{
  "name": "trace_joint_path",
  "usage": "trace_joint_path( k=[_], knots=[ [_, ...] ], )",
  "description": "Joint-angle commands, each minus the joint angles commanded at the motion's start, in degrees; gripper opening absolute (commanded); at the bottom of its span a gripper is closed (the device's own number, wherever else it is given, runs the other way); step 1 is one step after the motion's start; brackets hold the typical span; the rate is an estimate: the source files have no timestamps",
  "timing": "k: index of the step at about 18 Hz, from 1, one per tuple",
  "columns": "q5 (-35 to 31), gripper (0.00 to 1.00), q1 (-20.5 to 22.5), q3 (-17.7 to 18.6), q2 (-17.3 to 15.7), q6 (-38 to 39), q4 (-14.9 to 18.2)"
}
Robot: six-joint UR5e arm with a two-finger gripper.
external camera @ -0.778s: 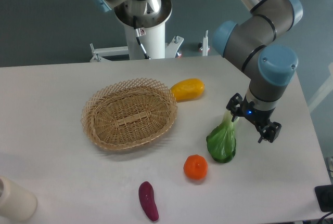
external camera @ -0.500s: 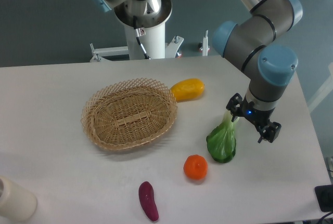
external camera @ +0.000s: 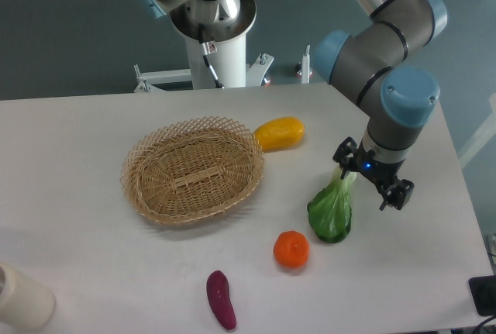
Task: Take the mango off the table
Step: 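Move the gripper over the yellow mango and lower onto it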
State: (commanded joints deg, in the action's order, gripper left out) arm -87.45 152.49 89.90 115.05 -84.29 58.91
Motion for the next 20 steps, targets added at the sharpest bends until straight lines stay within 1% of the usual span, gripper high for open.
trace_joint_path(
  k=[1, 2, 3, 5, 7, 9, 11, 14, 17, 20],
  knots=[
    [0.00, 1.00, 0.00, 2.10, -0.18, 0.00, -2.11],
    [0.00, 1.00, 0.00, 4.30, -1.05, -0.52, -3.70],
    [0.00, 1.00, 0.00, 6.23, -1.93, -0.87, -4.24],
    [-0.18, 1.00, 0.09, 9.05, -3.77, -2.27, -4.07],
    [-0.26, 1.00, 0.00, 11.34, -4.74, -4.56, -3.55],
    [-0.53, 1.00, 0.00, 14.06, -6.76, -5.44, -3.19],
    [-2.45, 1.00, -0.09, 16.35, -8.52, -8.16, -2.75],
    [-4.13, 1.00, -0.17, 19.43, -11.33, -13.87, -0.30],
    [-4.13, 1.00, -0.79, 21.10, -12.83, -14.41, 0.32],
    [-4.39, 1.00, -2.02, 23.82, -14.06, -14.33, 0.50]
  ],
)
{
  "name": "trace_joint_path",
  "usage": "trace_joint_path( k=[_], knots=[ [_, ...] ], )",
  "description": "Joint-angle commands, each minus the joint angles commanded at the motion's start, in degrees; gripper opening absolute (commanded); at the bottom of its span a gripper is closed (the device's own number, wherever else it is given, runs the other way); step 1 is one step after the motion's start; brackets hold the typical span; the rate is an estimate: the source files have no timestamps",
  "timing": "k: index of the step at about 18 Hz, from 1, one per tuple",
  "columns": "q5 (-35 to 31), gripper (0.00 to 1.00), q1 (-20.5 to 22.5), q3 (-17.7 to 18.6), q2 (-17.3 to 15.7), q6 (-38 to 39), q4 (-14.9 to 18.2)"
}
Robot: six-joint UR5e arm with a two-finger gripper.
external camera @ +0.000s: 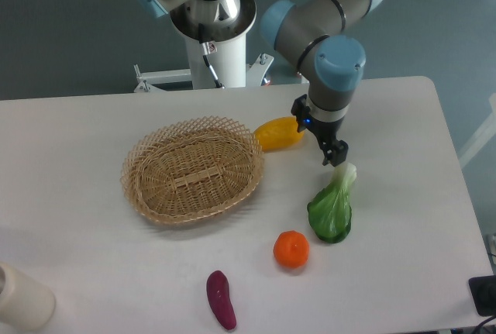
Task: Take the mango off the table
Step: 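Move the gripper over the yellow mango and lower onto it, then close the gripper around the yellow mango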
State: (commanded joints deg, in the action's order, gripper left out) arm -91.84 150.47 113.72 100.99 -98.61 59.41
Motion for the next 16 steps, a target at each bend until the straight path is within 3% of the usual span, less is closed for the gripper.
trace_joint_path(
  k=[9, 16],
  knots=[
    [-2.81, 1.00, -1.58, 5.10, -1.41, 0.09, -0.87],
    [-2.90, 1.00, -2.37, 6.25, -1.23, 1.49, -0.97]
  ],
)
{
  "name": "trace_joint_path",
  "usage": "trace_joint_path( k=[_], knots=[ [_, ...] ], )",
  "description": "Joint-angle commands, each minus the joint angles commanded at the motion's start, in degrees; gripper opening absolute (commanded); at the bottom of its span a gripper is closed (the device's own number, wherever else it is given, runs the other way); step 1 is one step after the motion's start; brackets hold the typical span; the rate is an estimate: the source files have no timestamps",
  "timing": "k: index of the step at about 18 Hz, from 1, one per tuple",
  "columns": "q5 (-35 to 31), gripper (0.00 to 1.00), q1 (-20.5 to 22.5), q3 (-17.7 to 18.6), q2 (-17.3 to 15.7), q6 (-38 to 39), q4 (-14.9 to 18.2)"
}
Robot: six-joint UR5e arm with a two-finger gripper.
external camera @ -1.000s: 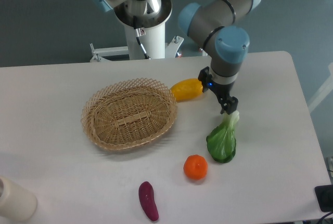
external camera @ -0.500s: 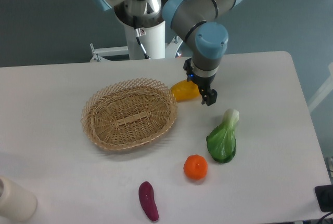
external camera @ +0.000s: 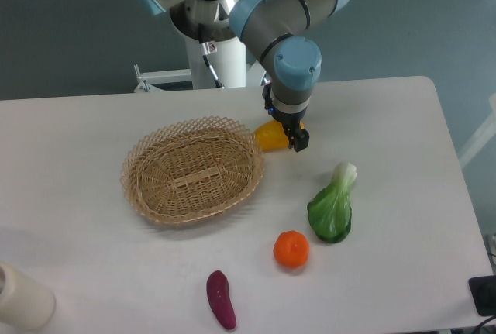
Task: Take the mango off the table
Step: 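Close the gripper around the yellow mango, then lift the held mango and carry it above the bok choy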
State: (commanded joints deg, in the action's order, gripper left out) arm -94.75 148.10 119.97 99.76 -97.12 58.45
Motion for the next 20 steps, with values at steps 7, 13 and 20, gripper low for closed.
trace_joint_path(
  k=[7, 13, 20],
  knots=[
    [-0.09, 1.00, -0.09, 4.39, 0.53, 0.35, -8.69],
    [-0.26, 1.00, -0.18, 5.63, 0.79, 0.35, -10.46],
    [-2.46, 0.58, -0.18, 5.02, 0.62, 0.18, -10.46]
  ],
)
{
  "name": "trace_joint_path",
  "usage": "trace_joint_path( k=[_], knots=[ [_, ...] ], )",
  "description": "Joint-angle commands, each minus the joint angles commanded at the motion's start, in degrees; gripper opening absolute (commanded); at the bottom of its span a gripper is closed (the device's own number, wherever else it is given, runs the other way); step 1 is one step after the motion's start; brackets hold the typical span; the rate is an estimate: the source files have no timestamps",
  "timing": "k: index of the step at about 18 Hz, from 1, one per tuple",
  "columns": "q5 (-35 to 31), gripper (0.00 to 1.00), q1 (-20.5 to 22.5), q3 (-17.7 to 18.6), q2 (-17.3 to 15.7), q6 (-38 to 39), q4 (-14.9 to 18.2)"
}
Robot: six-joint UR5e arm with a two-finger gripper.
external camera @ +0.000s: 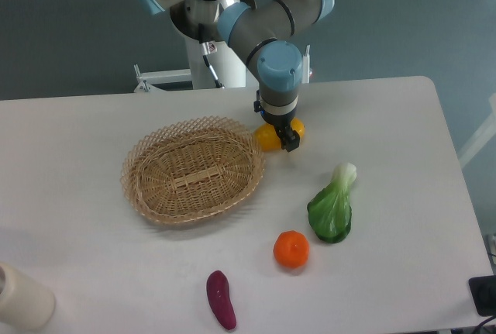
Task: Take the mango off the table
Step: 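Lift the held mango and carry it above the bok choy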
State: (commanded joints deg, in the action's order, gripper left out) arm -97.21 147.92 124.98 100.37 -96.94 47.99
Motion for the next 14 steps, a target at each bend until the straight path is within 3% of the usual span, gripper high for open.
trace_joint_path(
  k=[5, 14],
  knots=[
    [-0.09, 0.57, 0.09, -2.02, 0.00, -0.70, 0.00],
    [1.57, 0.57, 2.63, -10.89, 0.35, -1.32, 1.32]
  ],
)
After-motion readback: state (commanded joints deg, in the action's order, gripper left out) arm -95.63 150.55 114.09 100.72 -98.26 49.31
